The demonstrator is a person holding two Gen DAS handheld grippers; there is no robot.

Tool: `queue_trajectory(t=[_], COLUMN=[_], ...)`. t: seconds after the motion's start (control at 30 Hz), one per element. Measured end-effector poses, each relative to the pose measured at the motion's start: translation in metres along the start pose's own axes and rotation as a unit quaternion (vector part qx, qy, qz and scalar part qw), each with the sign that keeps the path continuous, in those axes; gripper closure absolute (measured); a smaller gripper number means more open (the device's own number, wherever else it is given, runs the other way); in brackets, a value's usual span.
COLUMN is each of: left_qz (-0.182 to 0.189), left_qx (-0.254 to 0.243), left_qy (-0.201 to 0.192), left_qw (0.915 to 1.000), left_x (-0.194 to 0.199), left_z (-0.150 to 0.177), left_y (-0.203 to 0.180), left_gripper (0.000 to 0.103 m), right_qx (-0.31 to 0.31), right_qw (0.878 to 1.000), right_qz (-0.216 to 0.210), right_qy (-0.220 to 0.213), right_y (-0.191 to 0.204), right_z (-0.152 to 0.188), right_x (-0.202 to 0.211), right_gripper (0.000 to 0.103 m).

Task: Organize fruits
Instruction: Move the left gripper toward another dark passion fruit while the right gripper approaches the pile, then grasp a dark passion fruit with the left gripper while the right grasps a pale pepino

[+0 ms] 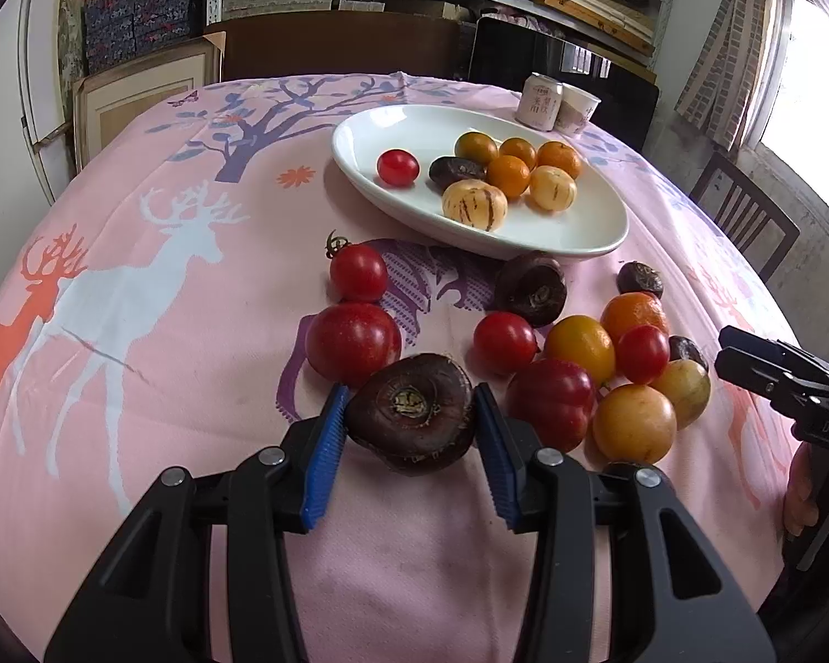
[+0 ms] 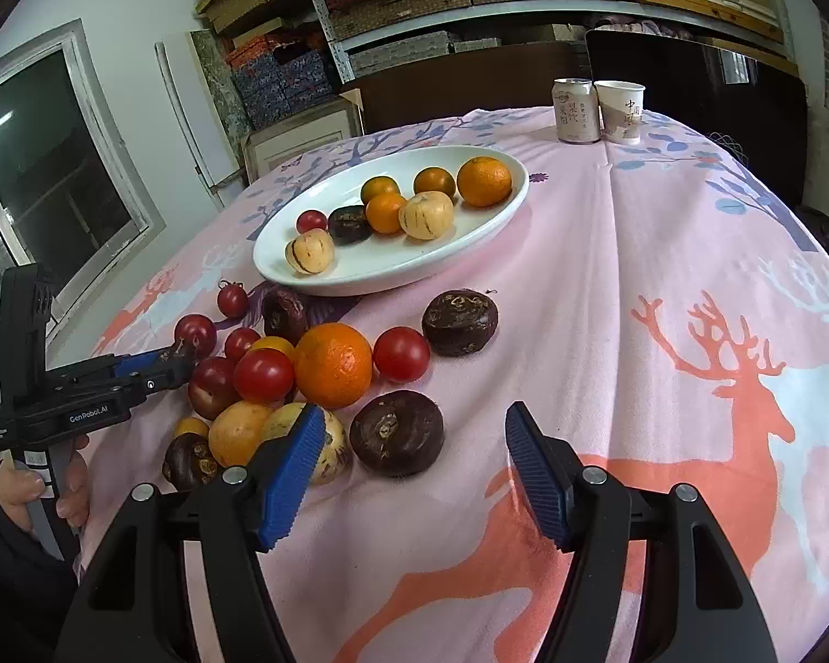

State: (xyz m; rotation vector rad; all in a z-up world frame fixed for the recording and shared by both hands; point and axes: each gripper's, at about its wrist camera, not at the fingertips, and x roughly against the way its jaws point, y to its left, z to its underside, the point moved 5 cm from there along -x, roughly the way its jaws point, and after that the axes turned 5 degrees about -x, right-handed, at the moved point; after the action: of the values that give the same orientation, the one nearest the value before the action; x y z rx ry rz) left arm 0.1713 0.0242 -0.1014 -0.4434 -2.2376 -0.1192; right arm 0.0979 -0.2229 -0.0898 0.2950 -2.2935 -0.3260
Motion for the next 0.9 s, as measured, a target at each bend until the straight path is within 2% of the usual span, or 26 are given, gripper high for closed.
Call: queue_trajectory(t=[0.4,0.67,0.73,0.83,0.9], left_qz=[0.002,0.003,0.004,0.004,0.004], left_qx=[0.002,0.001,0.001,0.002,0.002], left_qy=[-0.001,0.000,0.000,0.000,0.000], left_qw=[1.0000,1.0000,1.0000,1.0000,1.0000], left_x=[0.000,0.000,-0.001,-0.001,-0.001], left_z=[0.000,0.001,0.001,0.001,0.001], left_y=[0.001,0.001,0.000,-0.001,-0.001], left_gripper=[0.058,0.058,0.058,0.058,0.058], right_qx=[0.041,0.110,0.118,0.129,0.140], right_qw=[0.999,0.994,0.993,0.991,0.989], right_qz=[0.000,-0.002,-0.002,-0.010,-0.005], right_qy=[0.006,0.003,0.009,0.027,0.038], right_y=[0.020,0.045,0.050,0.060,0.066], right_z=[0.009,0.019,0.020,0.023,0.024], right_x=[0.000,0.002,0.000,-0.007,-0.013], right_gripper=[0.035,0.035,0.039,0.056,0.058])
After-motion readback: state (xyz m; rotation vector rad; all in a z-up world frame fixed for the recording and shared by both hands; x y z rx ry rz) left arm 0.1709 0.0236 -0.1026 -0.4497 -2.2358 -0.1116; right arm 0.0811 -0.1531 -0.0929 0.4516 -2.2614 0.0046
